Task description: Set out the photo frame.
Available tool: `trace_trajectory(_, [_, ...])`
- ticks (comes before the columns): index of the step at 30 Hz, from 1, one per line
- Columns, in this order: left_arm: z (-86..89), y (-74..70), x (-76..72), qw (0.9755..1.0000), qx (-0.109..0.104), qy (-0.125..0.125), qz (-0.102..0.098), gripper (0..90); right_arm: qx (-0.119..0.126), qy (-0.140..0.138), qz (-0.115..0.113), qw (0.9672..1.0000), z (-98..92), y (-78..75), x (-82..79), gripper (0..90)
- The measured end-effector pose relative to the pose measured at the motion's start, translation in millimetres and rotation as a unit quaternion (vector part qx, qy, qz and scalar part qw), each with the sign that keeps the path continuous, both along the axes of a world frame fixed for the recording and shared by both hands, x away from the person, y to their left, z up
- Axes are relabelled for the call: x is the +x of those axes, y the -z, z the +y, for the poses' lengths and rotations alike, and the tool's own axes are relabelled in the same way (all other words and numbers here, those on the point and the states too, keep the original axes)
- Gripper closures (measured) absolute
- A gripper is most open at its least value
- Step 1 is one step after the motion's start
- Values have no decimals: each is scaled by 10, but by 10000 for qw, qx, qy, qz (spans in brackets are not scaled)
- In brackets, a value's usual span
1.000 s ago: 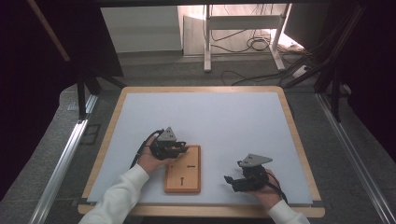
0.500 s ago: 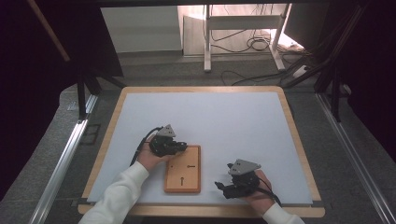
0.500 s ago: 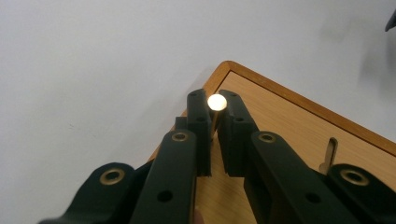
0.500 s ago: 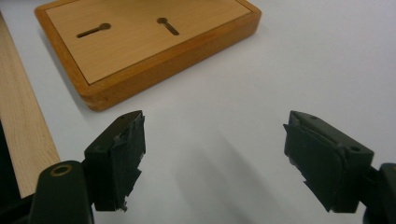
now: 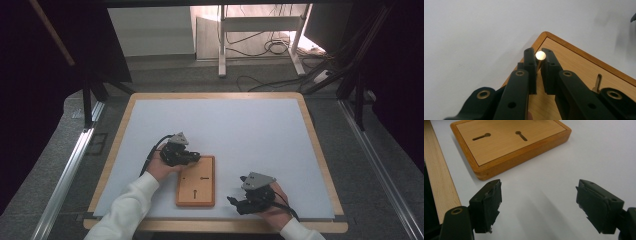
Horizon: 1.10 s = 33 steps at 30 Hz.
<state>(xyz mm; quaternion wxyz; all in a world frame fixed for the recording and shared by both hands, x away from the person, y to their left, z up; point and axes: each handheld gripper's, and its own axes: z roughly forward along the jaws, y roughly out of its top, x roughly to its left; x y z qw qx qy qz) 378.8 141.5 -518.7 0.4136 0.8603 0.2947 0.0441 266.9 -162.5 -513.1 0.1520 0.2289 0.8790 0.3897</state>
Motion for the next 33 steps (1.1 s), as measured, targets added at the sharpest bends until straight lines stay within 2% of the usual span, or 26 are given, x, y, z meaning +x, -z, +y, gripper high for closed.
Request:
trace_trajectory(1, [14, -3, 17, 10000, 25, 57, 22, 835, -8, -16, -16, 10000, 14, 0, -2, 202])
trace_trajectory(2, [16, 4, 23, 9999, -69, 39, 95, 832, -33, -31, -44, 10000, 35, 0, -8, 198])
trace_trajectory(5, [41, 12, 56, 9997, -134, 122, 175, 825, -79, -122, -120, 9998, 87, -5, -33, 196])
trace_trajectory(8, [48, 11, 78, 9996, -140, 149, 201, 825, -177, -238, -239, 9993, 156, -6, -65, 194])
trace_trajectory(18, [55, 4, 107, 9993, -150, 171, 288, 828, -493, -518, -414, 9966, 371, 38, -110, 183])
trace_trajectory(24, [67, 1, 143, 9988, -198, 197, 409, 829, -525, -545, -435, 9962, 422, 49, -120, 174])
trace_trajectory(30, [76, -1, 174, 9983, -211, 248, 479, 832, -645, -623, -578, 9943, 539, 63, -145, 151])
trace_trajectory(33, [81, -4, 179, 9982, -201, 255, 508, 831, -803, -736, -724, 9914, 642, 94, -167, 137])
